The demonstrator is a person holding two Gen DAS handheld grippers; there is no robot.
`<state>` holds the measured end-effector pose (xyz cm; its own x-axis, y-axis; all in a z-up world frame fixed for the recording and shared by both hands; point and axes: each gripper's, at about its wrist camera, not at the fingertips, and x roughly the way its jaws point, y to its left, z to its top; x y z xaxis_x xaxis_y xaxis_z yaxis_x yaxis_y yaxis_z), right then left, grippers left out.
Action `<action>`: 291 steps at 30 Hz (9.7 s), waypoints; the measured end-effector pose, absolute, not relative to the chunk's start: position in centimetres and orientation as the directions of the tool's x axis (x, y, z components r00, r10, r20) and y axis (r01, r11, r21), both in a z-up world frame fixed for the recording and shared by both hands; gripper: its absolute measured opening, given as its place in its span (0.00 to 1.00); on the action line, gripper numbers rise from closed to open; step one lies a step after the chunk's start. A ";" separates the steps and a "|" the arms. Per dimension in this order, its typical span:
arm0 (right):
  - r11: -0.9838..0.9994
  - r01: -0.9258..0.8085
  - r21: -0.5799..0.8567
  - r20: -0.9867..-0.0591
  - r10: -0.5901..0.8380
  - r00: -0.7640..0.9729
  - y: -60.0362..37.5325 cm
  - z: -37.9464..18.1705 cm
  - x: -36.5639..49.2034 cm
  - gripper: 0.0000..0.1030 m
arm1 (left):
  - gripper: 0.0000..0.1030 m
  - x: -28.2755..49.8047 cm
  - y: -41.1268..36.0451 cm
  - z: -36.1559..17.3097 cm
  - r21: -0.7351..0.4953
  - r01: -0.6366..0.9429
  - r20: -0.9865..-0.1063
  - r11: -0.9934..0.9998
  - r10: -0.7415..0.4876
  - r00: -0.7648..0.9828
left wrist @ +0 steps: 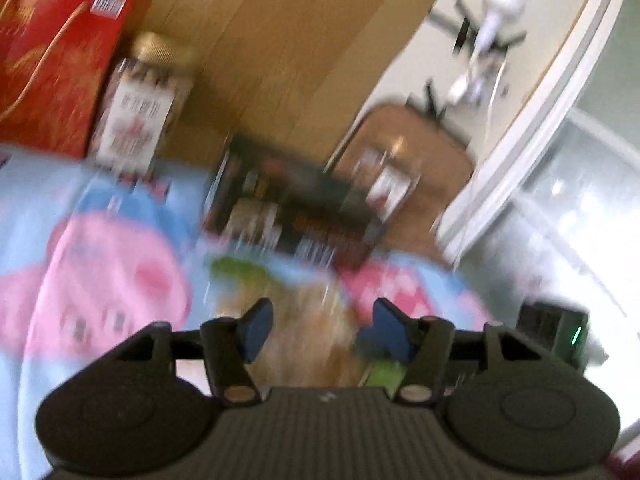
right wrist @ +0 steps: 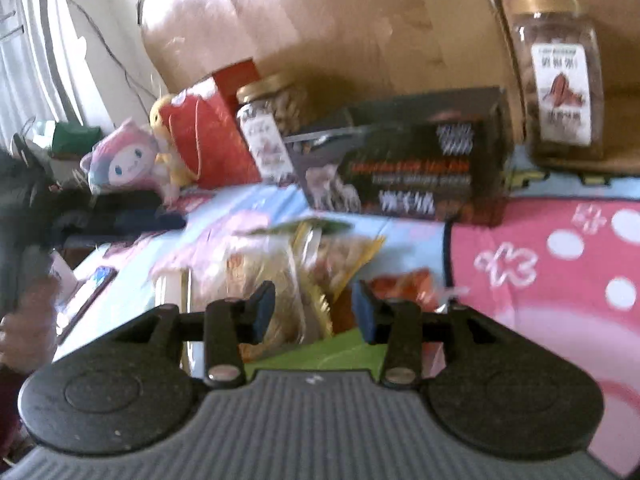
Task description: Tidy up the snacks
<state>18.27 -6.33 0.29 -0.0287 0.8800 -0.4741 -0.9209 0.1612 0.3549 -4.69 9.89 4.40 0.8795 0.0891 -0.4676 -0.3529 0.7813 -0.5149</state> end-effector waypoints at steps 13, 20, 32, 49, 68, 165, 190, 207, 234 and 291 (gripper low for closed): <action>0.150 -0.912 0.381 -0.470 0.881 -0.052 -7.7 0.1 14.6 0.42 | 0.54 -4.7 6.9 0.5 -0.487 -0.391 -0.551 0.781 0.072 0.831; 0.182 -0.912 0.368 -0.479 0.878 -0.018 -8.3 0.1 13.1 0.27 | 0.30 -5.6 6.7 0.5 -0.510 -0.377 -0.541 0.773 0.053 0.840; 0.229 -0.939 0.258 -0.330 0.934 0.137 -7.8 5.5 13.8 0.24 | 0.29 -2.0 8.3 7.3 -0.415 -0.303 -0.436 0.858 0.105 0.894; 0.335 -0.908 0.253 -0.421 0.883 0.209 6.4 5.1 26.5 0.33 | 0.37 11.3 19.8 6.8 -0.349 -0.502 -0.526 0.791 0.278 0.804; 0.258 -0.890 0.377 -0.592 0.806 -0.017 4.4 0.8 19.6 0.41 | 0.42 -6.0 16.3 3.3 -0.515 -0.547 -0.502 0.660 0.285 0.816; 0.085 -0.386 0.919 -0.092 0.996 -0.002 -16.1 2.1 25.4 0.06 | 0.39 5.0 7.7 3.6 -0.754 -0.103 -0.346 0.649 -0.258 0.902; 0.411 -0.778 0.475 -0.358 0.898 0.256 3.8 6.9 30.1 0.11 | 0.20 16.2 18.7 6.4 -0.435 -0.415 -0.555 0.799 0.125 0.822; 0.382 -0.771 0.510 -0.341 0.912 0.227 -5.4 5.7 25.4 0.28 | 0.41 3.8 14.2 10.2 -0.439 -0.352 -0.427 0.827 0.153 0.891; 0.013 -0.947 0.322 -0.577 0.796 -0.185 2.6 0.3 8.2 0.35 | 0.39 -10.7 12.0 -0.1 -0.550 -0.513 -0.552 0.659 0.174 0.815; 0.238 -0.774 0.586 -0.446 0.893 -0.063 -10.2 -0.5 13.5 0.36 | 0.37 -6.8 7.9 -0.5 -0.464 -0.474 -0.554 0.748 0.172 0.815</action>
<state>13.49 -10.20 -0.47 -0.0629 0.8929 -0.4459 -0.7744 0.2382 0.5861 -6.83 7.95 -0.55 0.8146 0.1722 -0.5538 -0.4737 0.7484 -0.4641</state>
